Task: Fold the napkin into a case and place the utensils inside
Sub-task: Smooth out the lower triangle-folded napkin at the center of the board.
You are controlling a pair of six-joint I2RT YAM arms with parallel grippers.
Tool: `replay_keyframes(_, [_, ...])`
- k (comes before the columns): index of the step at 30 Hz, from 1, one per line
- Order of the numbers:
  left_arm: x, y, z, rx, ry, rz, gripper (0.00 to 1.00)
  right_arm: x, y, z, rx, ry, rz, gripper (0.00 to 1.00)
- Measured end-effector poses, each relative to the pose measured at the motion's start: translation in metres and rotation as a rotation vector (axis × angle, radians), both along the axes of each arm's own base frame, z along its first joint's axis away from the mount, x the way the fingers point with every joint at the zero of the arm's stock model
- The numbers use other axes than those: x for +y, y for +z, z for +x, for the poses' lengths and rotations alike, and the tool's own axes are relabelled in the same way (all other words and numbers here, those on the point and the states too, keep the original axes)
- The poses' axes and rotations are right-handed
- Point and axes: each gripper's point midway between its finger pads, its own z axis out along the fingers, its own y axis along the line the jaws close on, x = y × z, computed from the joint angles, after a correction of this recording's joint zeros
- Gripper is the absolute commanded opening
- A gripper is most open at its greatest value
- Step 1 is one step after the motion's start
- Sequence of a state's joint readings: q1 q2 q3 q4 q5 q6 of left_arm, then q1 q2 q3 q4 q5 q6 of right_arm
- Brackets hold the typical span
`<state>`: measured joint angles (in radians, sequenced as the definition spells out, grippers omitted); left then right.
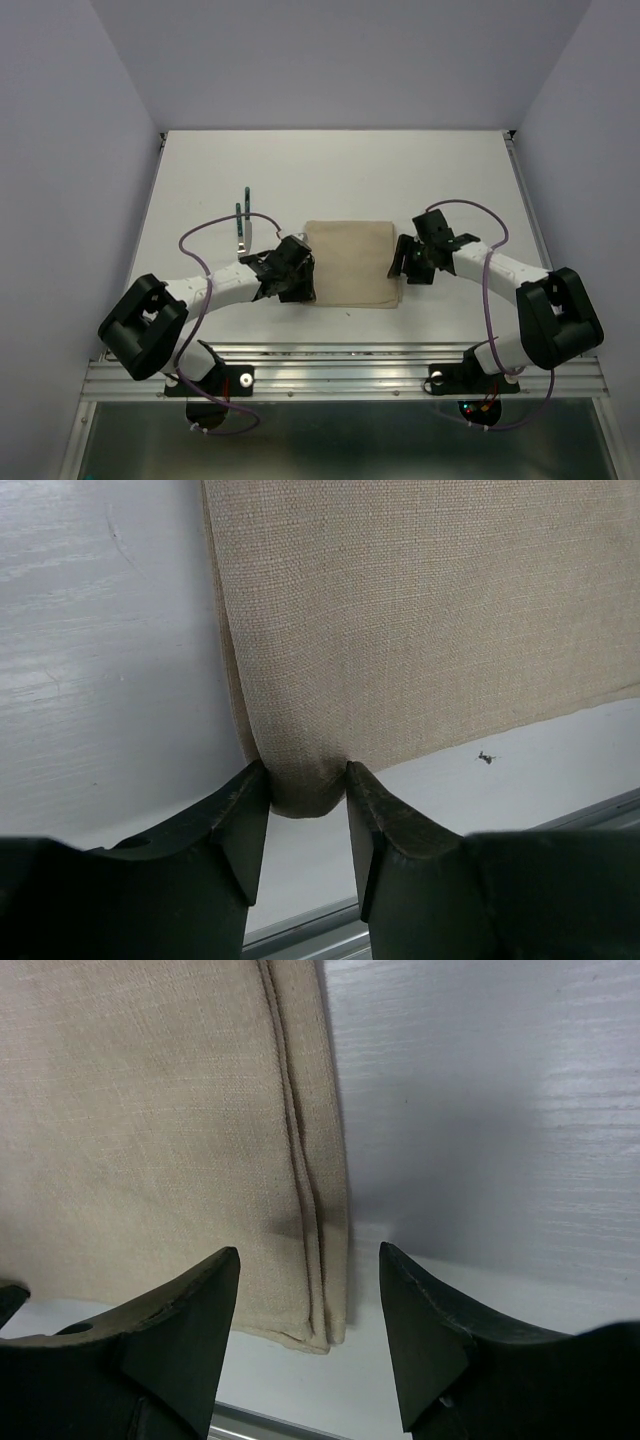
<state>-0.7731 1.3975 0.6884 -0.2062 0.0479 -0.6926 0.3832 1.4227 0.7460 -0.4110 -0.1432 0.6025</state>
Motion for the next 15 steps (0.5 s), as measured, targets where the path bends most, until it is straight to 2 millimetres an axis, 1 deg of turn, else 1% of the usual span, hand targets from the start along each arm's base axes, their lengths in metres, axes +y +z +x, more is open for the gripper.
replay_keyframes(1, [0.000, -0.001, -0.001, 0.003, -0.002, -0.003, 0.43, 0.000, -0.001, -0.002, 0.003, 0.002, -0.002, 0.63])
replay_keyframes(7, [-0.003, -0.005, -0.003, 0.015, -0.011, -0.019, 0.37, 0.008, -0.008, -0.015, 0.028, 0.027, -0.004, 0.62])
replay_keyframes(10, [-0.005, -0.008, -0.004, 0.019, -0.015, -0.027, 0.37, 0.014, -0.008, -0.017, 0.024, 0.034, 0.005, 0.62])
replay_keyframes(13, [-0.008, -0.008, -0.004, 0.018, -0.021, -0.044, 0.39, 0.014, -0.009, -0.017, 0.019, 0.023, 0.013, 0.61])
replay_keyframes(15, [-0.012, -0.008, -0.002, 0.015, -0.025, -0.058, 0.37, 0.014, -0.009, -0.018, 0.014, 0.018, 0.016, 0.59])
